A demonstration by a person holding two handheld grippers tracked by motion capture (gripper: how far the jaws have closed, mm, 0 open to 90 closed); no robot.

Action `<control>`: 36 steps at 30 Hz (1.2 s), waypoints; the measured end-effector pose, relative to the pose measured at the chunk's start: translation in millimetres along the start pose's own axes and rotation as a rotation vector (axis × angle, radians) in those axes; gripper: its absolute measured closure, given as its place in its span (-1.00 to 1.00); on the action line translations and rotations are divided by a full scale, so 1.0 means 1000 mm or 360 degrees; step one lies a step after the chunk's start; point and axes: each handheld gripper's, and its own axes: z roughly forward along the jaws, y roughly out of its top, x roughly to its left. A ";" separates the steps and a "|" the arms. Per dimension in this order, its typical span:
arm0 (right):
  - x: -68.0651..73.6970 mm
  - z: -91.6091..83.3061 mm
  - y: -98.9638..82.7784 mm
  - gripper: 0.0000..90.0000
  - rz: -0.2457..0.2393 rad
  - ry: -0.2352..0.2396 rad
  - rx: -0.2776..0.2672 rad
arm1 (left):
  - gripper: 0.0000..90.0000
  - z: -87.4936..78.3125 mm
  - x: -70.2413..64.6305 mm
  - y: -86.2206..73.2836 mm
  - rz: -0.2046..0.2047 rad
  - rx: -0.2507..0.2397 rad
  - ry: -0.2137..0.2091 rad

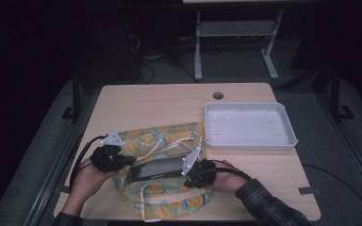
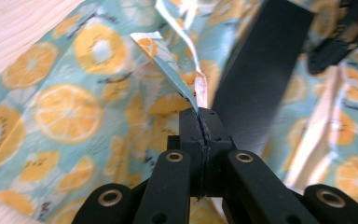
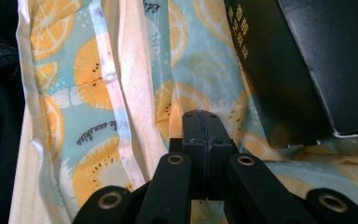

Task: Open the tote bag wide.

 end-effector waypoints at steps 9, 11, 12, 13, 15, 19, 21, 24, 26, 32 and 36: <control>0.000 0.000 0.000 0.98 0.0003 0.0004 -0.0001 | 0.99 0.010 0.023 -0.011 -0.0090 0.0025 0.0090; 0.000 0.000 0.000 0.98 0.0004 0.0003 -0.0001 | 0.99 0.013 0.027 -0.014 -0.0100 0.0053 0.0109; 0.000 0.000 0.000 0.98 0.0004 0.0003 0.0000 | 0.99 0.015 0.030 -0.016 -0.0101 0.0063 0.0115; 0.000 0.000 0.000 0.98 0.0002 0.0000 0.0000 | 0.99 0.017 0.032 -0.018 -0.0104 0.0079 0.0117; 0.000 0.000 0.000 0.98 0.0002 0.0002 -0.0001 | 0.99 0.021 0.036 -0.021 -0.0115 0.0105 0.0131; 0.000 0.000 0.000 0.98 0.0003 -0.0001 0.0001 | 0.99 0.028 0.043 -0.027 -0.0152 0.0149 0.0141; 0.000 0.000 0.000 0.98 0.0003 -0.0002 0.0001 | 0.99 0.031 0.045 -0.030 -0.0163 0.0168 0.0143; 0.000 0.000 0.000 0.98 0.0004 -0.0001 0.0001 | 0.98 0.037 0.046 -0.033 -0.0149 0.0229 0.0176; 0.000 0.000 0.000 0.98 0.0003 -0.0002 0.0002 | 0.97 0.041 0.047 -0.036 -0.0130 0.0260 0.0184; 0.000 0.000 0.000 0.98 0.0000 -0.0001 0.0002 | 0.87 0.041 0.045 -0.036 -0.0120 0.0257 0.0207; 0.000 0.000 0.000 0.98 0.0000 -0.0001 0.0002 | 0.68 0.036 0.046 -0.036 -0.0144 0.0206 0.0194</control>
